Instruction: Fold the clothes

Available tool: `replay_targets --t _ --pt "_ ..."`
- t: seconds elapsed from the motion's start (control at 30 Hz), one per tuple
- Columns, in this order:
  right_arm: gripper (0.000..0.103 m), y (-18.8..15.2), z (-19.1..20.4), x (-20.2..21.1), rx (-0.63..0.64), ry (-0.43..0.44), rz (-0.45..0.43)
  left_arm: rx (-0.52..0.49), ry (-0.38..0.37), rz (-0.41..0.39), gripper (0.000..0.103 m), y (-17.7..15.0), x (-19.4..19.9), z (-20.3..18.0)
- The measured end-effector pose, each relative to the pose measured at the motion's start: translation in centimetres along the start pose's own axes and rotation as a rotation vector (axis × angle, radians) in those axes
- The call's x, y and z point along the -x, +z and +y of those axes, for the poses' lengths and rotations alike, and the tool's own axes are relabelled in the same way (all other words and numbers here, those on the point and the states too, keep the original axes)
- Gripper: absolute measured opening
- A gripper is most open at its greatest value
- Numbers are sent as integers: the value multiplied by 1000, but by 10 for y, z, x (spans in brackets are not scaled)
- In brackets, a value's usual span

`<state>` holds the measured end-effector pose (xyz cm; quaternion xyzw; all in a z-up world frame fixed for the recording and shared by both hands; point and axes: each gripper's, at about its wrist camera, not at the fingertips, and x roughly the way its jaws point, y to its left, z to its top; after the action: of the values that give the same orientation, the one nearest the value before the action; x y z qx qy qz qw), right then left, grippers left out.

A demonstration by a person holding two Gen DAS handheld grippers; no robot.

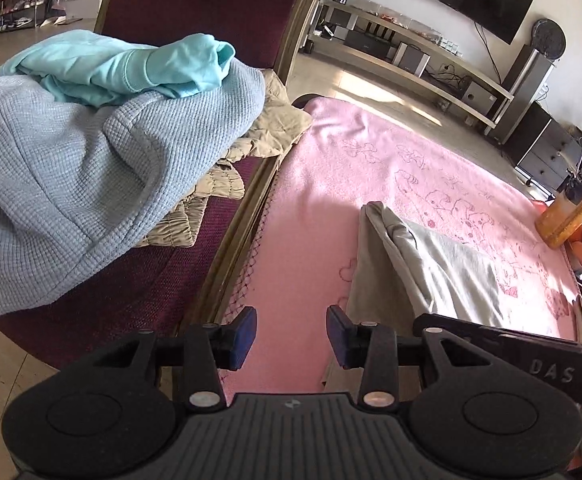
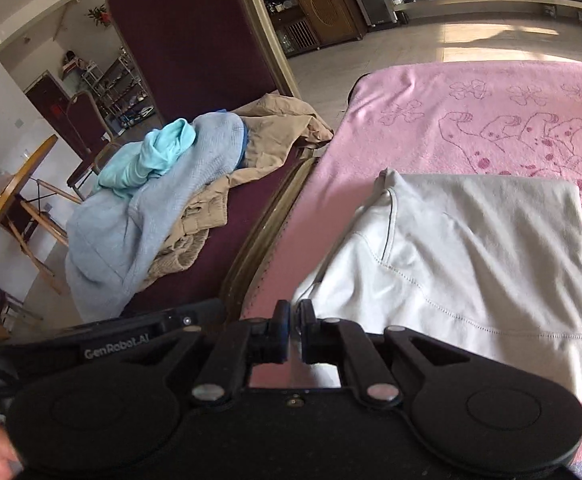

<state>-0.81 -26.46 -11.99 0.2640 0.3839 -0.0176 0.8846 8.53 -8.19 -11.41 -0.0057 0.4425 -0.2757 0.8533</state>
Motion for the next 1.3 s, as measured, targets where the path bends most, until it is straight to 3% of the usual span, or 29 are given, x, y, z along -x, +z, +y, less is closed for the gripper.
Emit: replay_targets --t 0.07,0.2,0.27,0.33,0.47,0.67,0.9,1.07,1.17,1.3 --pt "6 2 4 -11 26 -1 43 7 1 3 39 0 -1 1" --pt "23 1 -2 -23 -6 75 153 7 12 9 39 -1 -2 3" --pt "32 6 -8 -6 -6 100 142 5 17 10 39 -1 -2 2" --pt "34 16 -14 18 14 103 108 0 23 12 39 -1 -3 0" --pt "49 41 -34 79 82 33 -8 -49 47 12 39 -2 -6 -14" --pt "49 57 -73 132 94 -81 -129 -100 59 19 39 -4 -13 -35" --pt "49 54 -102 131 29 -85 -142 -151 66 28 39 -6 -20 -50" --pt "49 55 -102 131 51 -104 -160 -155 67 30 39 -7 -20 -53" --pt "49 59 -103 131 62 -121 -170 -166 29 28 39 -9 -22 -59" --pt "49 64 -102 130 134 -236 -222 -288 -6 50 38 -19 -35 -94"
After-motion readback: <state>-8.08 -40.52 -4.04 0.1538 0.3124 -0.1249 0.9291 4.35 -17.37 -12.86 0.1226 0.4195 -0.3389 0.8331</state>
